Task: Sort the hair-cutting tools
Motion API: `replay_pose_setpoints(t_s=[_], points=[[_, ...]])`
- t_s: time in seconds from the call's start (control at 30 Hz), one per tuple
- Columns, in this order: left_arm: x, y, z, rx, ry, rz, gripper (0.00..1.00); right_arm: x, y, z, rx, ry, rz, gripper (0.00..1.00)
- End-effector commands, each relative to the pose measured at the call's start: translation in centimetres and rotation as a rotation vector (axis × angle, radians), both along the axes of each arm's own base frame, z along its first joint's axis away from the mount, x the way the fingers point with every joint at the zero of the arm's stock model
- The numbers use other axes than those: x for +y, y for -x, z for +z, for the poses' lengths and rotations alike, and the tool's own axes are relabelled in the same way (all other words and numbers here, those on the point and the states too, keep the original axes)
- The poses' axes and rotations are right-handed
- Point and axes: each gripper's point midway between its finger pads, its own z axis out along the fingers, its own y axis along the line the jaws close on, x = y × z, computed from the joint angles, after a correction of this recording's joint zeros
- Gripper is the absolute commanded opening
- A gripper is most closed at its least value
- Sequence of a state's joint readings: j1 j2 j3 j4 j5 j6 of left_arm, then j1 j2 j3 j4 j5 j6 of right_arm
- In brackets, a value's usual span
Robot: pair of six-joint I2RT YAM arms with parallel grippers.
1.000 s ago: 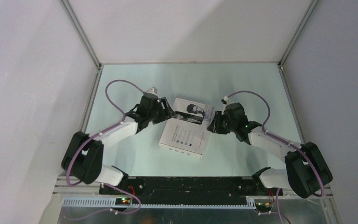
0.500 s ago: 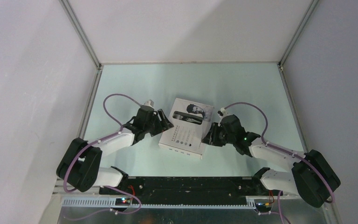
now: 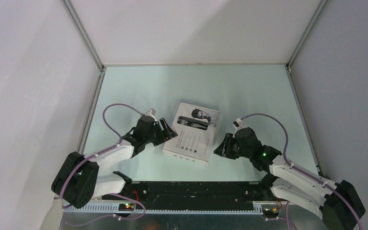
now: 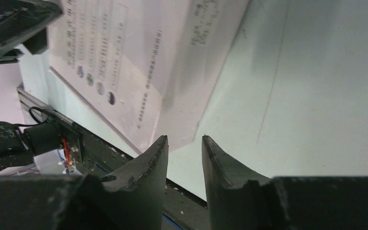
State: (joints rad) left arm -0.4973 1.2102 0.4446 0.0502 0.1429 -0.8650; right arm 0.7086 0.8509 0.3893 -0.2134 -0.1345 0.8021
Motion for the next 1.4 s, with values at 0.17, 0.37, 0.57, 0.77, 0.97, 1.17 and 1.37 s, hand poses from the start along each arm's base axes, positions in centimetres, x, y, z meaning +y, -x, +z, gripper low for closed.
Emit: replay_pose_setpoints(t_s=[0.17,0.37,0.57,0.77,0.97,1.17,1.37], points=[[-0.3,0.2,0.8,-0.023,0.030,-0.005,0.71,0.3,2.5,-4.6,0.202,0.053,0.044,0.16],[-0.2,0.4,0.8,-0.025,0.049,0.014,0.71,3.1,1.4,-4.2,0.170,-0.030,0.077,0.11],[0.0,0.9,0.9,-0.026,0.109,0.061,0.70,6.4,0.9,-3.6,0.175,-0.123,0.134,0.10],[0.3,1.9,1.0,-0.029,0.159,0.101,0.70,8.3,1.1,-3.4,0.199,-0.196,0.185,0.10],[-0.2,2.9,1.5,-0.026,0.224,0.110,0.69,6.4,-0.5,-2.6,0.144,-0.158,0.109,0.13],[3.1,0.0,4.4,-0.166,0.073,0.207,0.73,-0.1,-4.2,-2.2,0.049,0.017,-0.071,0.17],[5.6,-5.5,9.3,-0.321,-0.067,0.314,0.76,-5.0,-9.1,-0.6,-0.044,0.063,-0.227,0.19]])
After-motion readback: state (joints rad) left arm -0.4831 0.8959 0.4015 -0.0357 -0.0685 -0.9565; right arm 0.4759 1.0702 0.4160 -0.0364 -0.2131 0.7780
